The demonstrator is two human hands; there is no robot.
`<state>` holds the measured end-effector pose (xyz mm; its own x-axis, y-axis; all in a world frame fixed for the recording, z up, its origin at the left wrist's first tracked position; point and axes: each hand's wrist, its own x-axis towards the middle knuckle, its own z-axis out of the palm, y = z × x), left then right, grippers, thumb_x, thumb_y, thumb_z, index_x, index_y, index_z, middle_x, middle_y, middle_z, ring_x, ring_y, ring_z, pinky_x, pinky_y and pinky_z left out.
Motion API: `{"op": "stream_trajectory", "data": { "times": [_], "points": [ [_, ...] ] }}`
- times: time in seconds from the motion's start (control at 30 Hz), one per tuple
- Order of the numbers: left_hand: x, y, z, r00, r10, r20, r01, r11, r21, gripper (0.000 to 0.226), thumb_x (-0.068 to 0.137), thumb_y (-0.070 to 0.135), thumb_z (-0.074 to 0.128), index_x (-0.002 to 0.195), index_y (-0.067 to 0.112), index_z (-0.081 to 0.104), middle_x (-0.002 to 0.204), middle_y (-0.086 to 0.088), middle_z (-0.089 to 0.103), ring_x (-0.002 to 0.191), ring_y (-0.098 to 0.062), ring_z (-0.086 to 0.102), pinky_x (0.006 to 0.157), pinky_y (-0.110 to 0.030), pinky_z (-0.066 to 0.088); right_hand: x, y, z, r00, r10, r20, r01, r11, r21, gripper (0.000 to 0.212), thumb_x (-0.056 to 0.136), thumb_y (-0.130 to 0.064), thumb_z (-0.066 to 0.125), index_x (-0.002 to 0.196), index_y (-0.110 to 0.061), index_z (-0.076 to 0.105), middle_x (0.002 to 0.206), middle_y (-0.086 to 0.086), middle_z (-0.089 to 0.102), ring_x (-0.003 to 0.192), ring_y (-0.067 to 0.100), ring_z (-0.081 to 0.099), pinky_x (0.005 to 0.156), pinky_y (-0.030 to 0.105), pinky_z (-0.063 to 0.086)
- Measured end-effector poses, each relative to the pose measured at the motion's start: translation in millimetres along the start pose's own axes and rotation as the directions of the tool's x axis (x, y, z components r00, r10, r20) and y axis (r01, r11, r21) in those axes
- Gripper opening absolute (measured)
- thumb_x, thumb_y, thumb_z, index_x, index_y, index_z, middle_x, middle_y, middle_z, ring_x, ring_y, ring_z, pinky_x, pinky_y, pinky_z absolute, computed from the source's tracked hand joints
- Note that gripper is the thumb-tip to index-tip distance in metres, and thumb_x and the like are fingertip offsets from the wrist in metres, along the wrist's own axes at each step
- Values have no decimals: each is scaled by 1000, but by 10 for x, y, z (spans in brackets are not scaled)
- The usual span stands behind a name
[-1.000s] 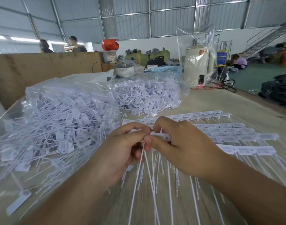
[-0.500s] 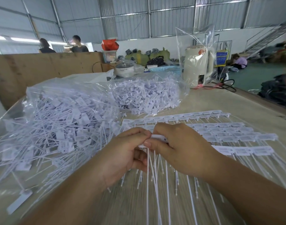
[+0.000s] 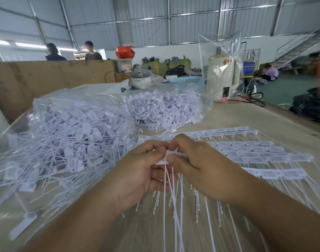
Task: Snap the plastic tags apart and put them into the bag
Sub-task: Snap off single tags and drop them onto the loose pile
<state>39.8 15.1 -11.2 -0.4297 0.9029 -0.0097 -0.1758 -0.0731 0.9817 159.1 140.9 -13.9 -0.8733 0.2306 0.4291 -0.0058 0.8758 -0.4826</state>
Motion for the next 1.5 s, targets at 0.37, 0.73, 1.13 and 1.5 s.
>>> {"op": "stream_trajectory", "data": {
  "times": [0.37, 0.73, 1.13, 1.5],
  "points": [
    [29, -12, 15, 999, 15, -43, -16, 1000, -2, 27, 66, 35, 70, 83, 15, 67, 59, -11, 58, 42, -20, 52, 42, -27, 47, -2, -37, 29, 1000, -15, 5, 15, 999, 50, 16, 97, -40, 48, 103, -33, 35, 71, -6, 52, 60, 7, 48, 53, 23, 38],
    [43, -33, -32, 991, 133, -21, -130, 986, 106, 17, 64, 30, 74, 79, 23, 70, 59, -7, 60, 46, -18, 56, 45, -27, 49, -9, -61, -46, 1000, -13, -19, 13, 1000, -2, 48, 89, -55, 52, 126, -31, 35, 76, -10, 55, 65, -3, 54, 54, 15, 37],
    [65, -5, -191, 987, 158, -25, -151, 971, 186, 32, 58, 38, 84, 83, 25, 70, 59, -8, 64, 45, -20, 58, 47, -29, 50, 10, -115, -193, 996, 4, 95, 8, 992, -126, 38, 93, -46, 55, 59, -44, 40, 65, -38, 51, 57, -10, 50, 50, 16, 31],
    [70, 34, -32, 962, 239, -136, -247, 968, -45, 8, 70, 18, 70, 74, 17, 63, 71, -8, 64, 46, -17, 51, 41, -25, 47, 27, -211, -95, 991, 47, -128, -79, 963, -257, 44, 89, -61, 40, 62, -30, 24, 53, -9, 33, 49, 4, 33, 47, 29, 22]
  ]
}}
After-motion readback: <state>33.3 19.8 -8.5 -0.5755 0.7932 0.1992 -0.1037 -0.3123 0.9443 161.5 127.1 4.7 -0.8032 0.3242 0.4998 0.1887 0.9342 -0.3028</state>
